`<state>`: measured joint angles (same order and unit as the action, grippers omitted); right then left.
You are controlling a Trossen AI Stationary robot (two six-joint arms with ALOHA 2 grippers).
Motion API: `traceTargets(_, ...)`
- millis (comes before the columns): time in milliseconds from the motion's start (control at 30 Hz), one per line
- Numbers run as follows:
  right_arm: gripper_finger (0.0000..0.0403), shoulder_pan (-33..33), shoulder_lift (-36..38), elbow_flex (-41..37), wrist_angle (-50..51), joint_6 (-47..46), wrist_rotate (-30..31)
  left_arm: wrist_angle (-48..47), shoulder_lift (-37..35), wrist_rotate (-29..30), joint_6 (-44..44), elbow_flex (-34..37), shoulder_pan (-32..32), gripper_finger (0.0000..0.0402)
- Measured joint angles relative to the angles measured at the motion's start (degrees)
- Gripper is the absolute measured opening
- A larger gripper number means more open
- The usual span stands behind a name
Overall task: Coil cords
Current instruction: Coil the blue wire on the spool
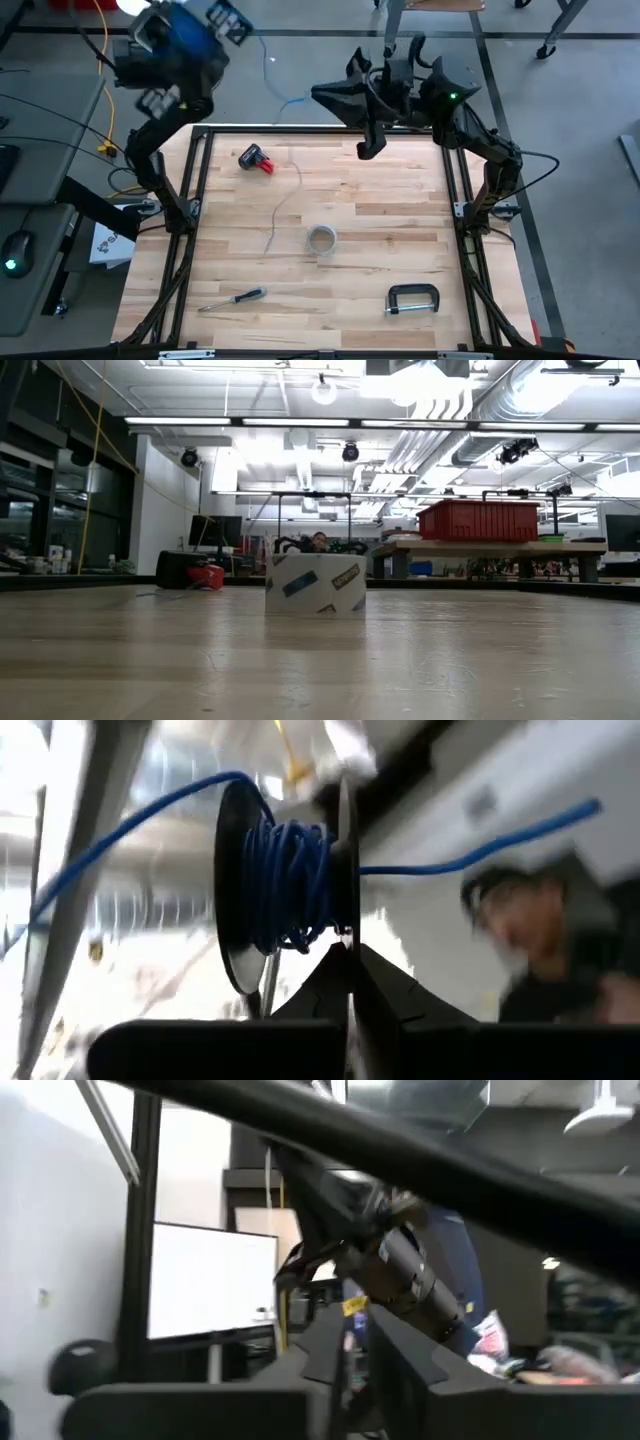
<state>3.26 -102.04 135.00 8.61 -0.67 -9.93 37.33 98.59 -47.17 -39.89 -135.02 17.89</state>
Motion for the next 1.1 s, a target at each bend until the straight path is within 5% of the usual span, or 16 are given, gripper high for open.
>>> traceTargets(100, 0.0083, -1.57, -0.02, 0.0, -0.51, 6.32, 4.72, -15.0, -2.53, -0.42, 11.34, 0.18, 1.51, 0.0001)
traceTargets(267, 0.0146, -3.42, 0.0, 0.0, -1.71, 15.36, 14.27, -38.37, -6.72, 10.23, 33.43, 0.22, 1.49, 0.0001)
traceTargets(567, 0.0167, -0.03, -3.4, 0.0, -3.15, 7.79, 11.62, -26.82, -6.34, 11.81, 22.51, 0.15, -1.45, 0.0001)
traceTargets(1100, 0.0167, 1.0, -10.46, 0.02, -6.45, -6.29, 6.43, -27.96, -5.31, 12.07, 17.88, 0.2, -1.75, 0.0001)
